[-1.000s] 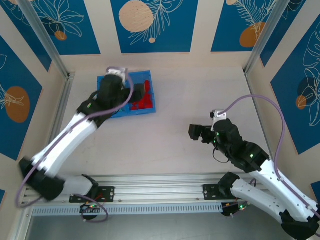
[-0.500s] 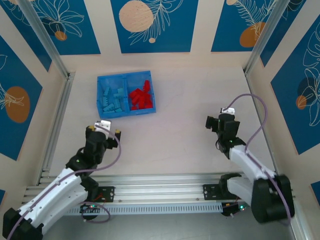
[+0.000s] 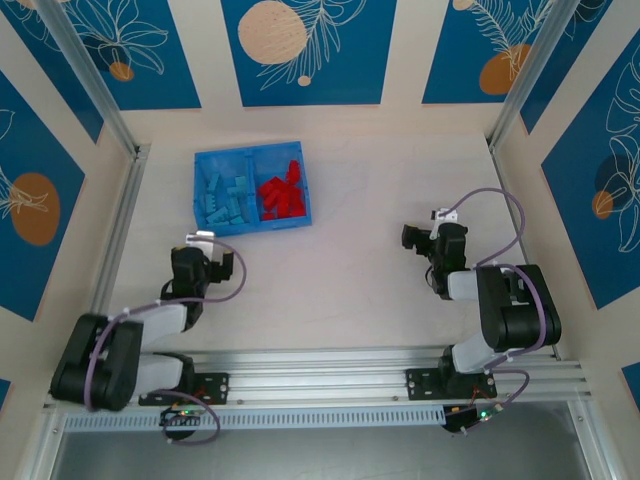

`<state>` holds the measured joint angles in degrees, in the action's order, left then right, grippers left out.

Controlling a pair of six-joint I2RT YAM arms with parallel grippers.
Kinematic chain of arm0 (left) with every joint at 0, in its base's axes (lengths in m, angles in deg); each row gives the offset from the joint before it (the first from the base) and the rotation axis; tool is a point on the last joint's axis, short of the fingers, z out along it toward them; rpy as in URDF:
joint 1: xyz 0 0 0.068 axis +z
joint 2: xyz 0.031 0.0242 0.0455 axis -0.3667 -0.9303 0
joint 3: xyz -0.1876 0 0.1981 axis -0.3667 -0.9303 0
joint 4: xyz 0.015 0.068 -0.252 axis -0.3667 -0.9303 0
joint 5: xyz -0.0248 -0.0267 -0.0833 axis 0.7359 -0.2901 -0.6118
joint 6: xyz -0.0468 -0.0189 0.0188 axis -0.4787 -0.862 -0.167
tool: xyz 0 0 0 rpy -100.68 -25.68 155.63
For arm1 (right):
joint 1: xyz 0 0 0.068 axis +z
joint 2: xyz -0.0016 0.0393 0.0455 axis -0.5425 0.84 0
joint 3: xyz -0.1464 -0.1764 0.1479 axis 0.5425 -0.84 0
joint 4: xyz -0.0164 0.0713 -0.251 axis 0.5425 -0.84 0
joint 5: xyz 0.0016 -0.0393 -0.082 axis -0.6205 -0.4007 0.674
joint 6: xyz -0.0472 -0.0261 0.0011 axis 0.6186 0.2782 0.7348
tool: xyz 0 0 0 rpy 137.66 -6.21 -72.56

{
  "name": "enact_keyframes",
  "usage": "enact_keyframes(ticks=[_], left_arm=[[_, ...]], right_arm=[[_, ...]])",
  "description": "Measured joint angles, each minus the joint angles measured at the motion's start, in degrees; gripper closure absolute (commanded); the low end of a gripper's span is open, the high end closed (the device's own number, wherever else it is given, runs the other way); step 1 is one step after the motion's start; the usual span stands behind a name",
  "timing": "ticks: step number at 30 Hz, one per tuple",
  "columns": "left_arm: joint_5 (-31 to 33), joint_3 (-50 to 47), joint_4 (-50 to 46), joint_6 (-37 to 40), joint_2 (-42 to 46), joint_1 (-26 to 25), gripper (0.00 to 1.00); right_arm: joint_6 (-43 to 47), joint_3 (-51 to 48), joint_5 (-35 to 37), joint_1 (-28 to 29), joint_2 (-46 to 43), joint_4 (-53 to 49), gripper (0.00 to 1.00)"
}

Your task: Sort the legos into containers by color

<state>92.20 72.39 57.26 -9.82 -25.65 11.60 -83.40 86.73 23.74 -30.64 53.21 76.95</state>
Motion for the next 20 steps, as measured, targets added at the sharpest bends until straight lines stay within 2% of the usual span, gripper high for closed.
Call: enact_keyframes(ticks=[4,6,20], left_arm=[[-3.3,3.4,9.8,0.5,-10.1,2.8,0.0],[-4.7,5.2,10.2,0.5,-13.4,3.9,0.0],[-9.9,6.7,11.4,0.5,-14.0,4.9,0.0]], right_arm=[[0.1,0.0,-1.5,-0.1,0.0,2.0,0.01],[0.1,0.0,-1.7,-0.1,0.0,2.4,0.01],[0.1,0.0,-2.1,-0.1,0.0,3.2,0.01]])
